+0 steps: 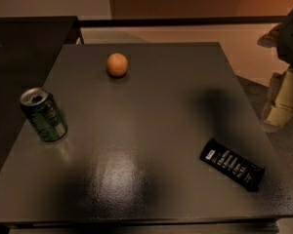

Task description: Move orange near green can

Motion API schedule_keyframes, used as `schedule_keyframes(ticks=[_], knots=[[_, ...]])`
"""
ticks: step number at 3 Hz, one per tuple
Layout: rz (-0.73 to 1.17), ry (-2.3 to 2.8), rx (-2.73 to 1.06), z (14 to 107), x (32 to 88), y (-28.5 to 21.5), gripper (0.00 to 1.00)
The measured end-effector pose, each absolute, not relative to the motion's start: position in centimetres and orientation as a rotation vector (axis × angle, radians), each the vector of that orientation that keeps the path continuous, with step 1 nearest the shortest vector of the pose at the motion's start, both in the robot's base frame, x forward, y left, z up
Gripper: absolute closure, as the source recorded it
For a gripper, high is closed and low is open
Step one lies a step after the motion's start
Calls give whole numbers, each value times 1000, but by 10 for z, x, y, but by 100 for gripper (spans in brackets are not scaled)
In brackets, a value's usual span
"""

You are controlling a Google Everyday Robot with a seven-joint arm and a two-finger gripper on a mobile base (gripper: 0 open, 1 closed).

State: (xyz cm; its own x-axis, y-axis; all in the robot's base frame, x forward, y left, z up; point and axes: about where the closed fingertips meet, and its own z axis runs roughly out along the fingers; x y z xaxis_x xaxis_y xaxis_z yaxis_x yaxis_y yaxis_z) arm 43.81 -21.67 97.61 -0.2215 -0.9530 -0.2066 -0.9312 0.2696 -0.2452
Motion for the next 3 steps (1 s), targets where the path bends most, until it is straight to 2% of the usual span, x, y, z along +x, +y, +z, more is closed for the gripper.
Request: schedule_keyframes(ticks=[3], knots=[[-53, 2269, -1625, 971, 470, -207, 0]])
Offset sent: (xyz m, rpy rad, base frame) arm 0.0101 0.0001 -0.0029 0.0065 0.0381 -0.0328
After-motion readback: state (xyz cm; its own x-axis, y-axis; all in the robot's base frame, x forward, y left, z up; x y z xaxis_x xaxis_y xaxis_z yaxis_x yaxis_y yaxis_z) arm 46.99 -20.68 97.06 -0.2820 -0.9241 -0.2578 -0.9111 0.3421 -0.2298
